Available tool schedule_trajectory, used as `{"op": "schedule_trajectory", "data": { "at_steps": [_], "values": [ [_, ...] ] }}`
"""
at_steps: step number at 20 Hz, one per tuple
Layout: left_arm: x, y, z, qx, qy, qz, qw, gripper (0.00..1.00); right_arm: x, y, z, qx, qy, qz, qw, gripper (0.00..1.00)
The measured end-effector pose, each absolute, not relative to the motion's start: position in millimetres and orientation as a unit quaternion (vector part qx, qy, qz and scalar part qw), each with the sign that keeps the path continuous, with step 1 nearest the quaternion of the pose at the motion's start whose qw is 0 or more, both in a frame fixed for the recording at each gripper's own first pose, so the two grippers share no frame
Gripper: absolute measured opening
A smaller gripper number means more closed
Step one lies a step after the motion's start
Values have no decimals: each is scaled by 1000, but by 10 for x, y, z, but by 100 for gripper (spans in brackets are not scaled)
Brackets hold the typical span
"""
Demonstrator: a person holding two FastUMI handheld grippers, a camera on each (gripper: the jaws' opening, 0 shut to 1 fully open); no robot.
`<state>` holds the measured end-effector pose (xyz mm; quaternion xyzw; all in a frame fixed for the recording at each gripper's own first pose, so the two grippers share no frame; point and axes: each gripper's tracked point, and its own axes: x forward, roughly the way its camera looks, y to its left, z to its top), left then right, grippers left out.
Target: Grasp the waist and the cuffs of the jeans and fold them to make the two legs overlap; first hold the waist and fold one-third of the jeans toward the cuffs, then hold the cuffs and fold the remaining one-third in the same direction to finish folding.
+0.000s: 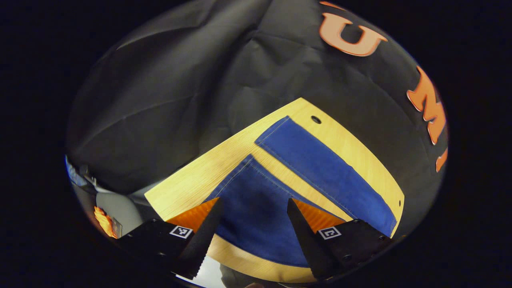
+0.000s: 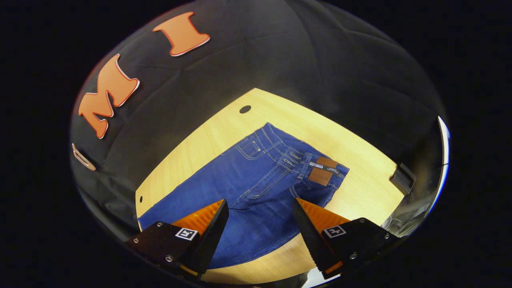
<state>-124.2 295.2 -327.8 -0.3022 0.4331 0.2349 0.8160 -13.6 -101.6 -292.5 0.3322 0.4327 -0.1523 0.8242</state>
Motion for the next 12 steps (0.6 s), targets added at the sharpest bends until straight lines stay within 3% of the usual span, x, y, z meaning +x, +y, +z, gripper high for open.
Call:
{"op": "schedule_trajectory", "data": {
  "at_steps": [6, 12],
  "values": [
    [-1468, 2851, -3653, -450, 454, 261, 724, 98, -235, -946, -3222, 363, 471, -155, 789, 98],
    [-1656, 2835, -3908, -515, 456, 258, 678, 98, -312, -872, -3343, 396, 486, -169, 761, 98]
  ]
}}
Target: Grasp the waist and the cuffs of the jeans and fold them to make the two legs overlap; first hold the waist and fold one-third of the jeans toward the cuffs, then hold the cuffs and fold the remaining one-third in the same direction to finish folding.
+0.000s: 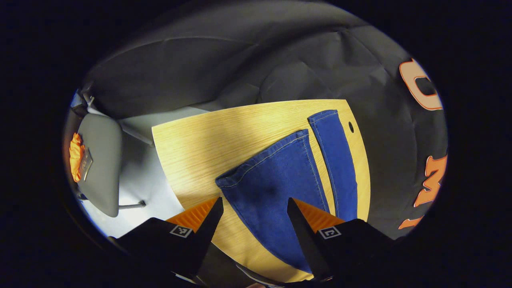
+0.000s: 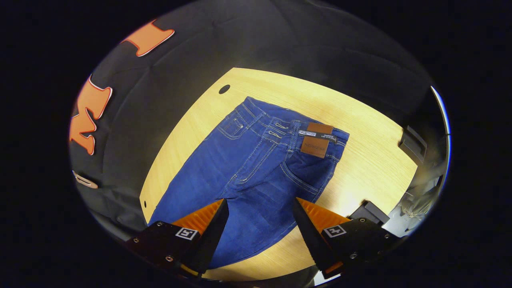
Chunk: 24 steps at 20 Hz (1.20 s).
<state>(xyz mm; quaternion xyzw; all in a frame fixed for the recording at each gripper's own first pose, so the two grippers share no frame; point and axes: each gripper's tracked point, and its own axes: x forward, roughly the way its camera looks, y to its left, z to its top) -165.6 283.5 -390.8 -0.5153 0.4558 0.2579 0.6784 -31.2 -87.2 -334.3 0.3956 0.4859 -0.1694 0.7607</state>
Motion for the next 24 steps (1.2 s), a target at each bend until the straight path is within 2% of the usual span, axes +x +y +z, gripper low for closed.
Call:
{"op": "schedule_trajectory", "data": {
  "at_steps": [4, 7, 9, 10, 11, 13, 16, 21, 24],
  "values": [
    [-1456, 2879, -3923, -578, 412, 222, 668, 95, -348, -787, -3391, 418, 484, -184, 747, 98],
    [-1218, 2889, -3958, -633, 374, 204, 646, 94, -410, -777, -3441, 438, 480, -203, 733, 98],
    [-1128, 2889, -4012, -643, 366, 204, 641, 78, -410, -801, -3466, 456, 475, -209, 723, 98],
    [-1128, 2863, -4041, -636, 369, 206, 645, 67, -413, -836, -3484, 462, 476, -206, 719, 98],
    [-1134, 2853, -4080, -622, 378, 211, 652, 61, -436, -907, -3512, 461, 480, -208, 717, 98],
    [-1213, 2869, -4177, -582, 404, 236, 665, 34, -437, -1132, -3518, 457, 475, -216, 720, 98],
    [-1212, 2878, -4141, -528, 422, 249, 694, 4, -446, -1498, -3627, 454, 468, -239, 720, 98],
    [-1048, 2837, -3970, -479, 428, 235, 730, 4, -449, -1741, -4023, 461, 486, -257, 697, 96],
    [-971, 2814, -3844, -473, 422, 222, 741, 4, -368, -1803, -4131, 466, 489, -267, 687, 90]
  ]
}}
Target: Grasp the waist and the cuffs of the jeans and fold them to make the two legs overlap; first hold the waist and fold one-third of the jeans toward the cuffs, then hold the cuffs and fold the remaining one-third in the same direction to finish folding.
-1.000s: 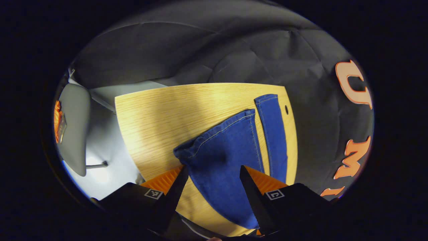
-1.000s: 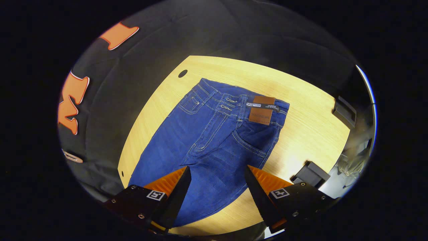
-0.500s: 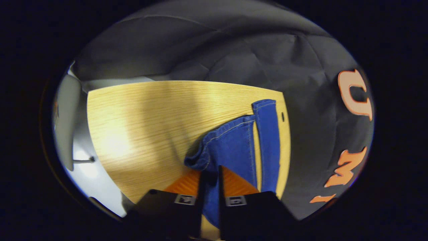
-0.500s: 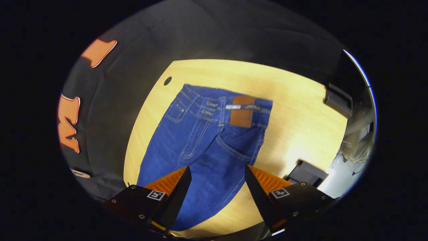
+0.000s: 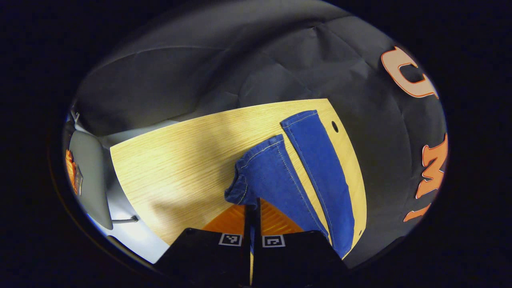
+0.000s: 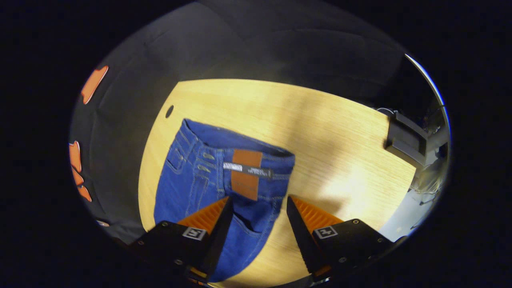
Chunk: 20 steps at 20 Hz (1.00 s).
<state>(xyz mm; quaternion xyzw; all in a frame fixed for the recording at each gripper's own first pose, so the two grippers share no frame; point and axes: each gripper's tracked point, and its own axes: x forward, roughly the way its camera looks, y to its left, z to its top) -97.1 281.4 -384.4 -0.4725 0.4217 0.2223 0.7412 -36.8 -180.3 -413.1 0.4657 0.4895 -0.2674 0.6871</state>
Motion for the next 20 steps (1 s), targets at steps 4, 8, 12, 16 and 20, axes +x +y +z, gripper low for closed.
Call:
{"op": "schedule_trajectory", "data": {
  "at_steps": [4, 8, 12, 16, 20],
  "values": [
    [-931, 2782, -3803, -457, 431, 214, 748, 4, -427, -1786, -4223, 442, 509, -268, 688, 39],
    [-848, 2777, -3751, -452, 432, 202, 754, 4, -360, -1692, -4125, 530, 470, -265, 654, 18],
    [-647, 2725, -3527, -442, 423, 160, 775, 4, -292, -1688, -3974, 584, 427, -265, 638, 6],
    [-333, 2725, -3244, -436, 401, 118, 797, 4, 48, -1643, -3602, 594, 396, -235, 660, 11],
    [51, 2786, -3072, -451, 379, 116, 800, 4, 390, -1609, -3277, 601, 379, -209, 672, 6]
  ]
}}
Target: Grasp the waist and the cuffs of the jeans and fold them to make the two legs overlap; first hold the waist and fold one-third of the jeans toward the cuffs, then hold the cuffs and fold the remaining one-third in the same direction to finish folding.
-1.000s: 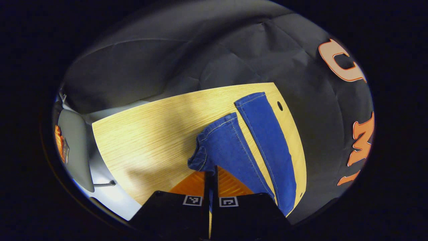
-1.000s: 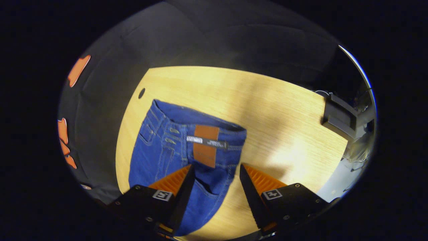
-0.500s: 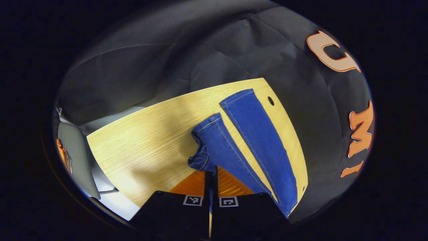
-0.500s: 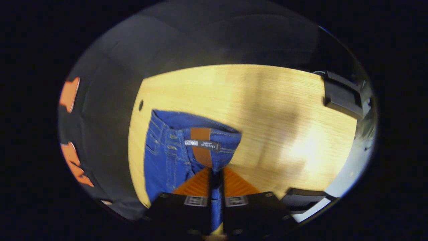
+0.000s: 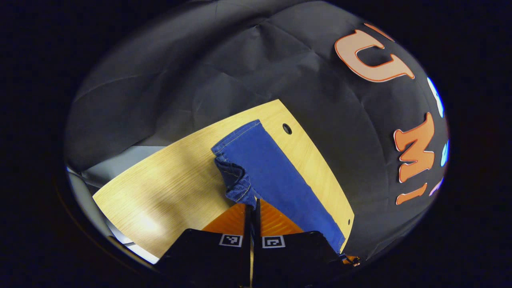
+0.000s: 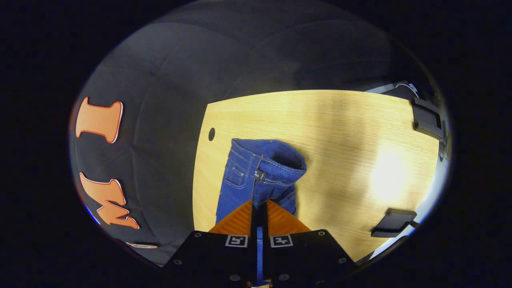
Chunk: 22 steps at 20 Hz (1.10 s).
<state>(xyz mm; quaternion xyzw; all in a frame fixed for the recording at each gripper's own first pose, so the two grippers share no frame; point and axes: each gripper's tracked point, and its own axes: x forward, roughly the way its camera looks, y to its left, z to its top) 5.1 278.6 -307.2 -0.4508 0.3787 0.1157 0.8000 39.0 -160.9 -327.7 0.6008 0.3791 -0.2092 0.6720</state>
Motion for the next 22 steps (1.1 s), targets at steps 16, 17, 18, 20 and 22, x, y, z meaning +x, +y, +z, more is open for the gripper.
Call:
{"op": "schedule_trajectory", "data": {
  "at_steps": [16, 17, 18, 20, 22],
  "values": [
    [1404, 3034, -3309, -396, 440, 125, 796, 5, 1586, -1564, -3279, 605, 399, -206, 658, 6],
    [1474, 3025, -3346, -390, 448, 125, 795, 5, 1672, -1560, -3322, 604, 401, -207, 657, 6],
    [1522, 3045, -3385, -381, 455, 127, 795, 5, 1736, -1559, -3371, 603, 404, -210, 655, 6],
    [1676, 3094, -3453, -373, 464, 139, 792, 5, 1877, -1533, -3457, 602, 409, -214, 651, 6],
    [1822, 3086, -3534, -371, 469, 143, 789, 6, 2018, -1498, -3530, 599, 416, -212, 651, 6]
  ]
}}
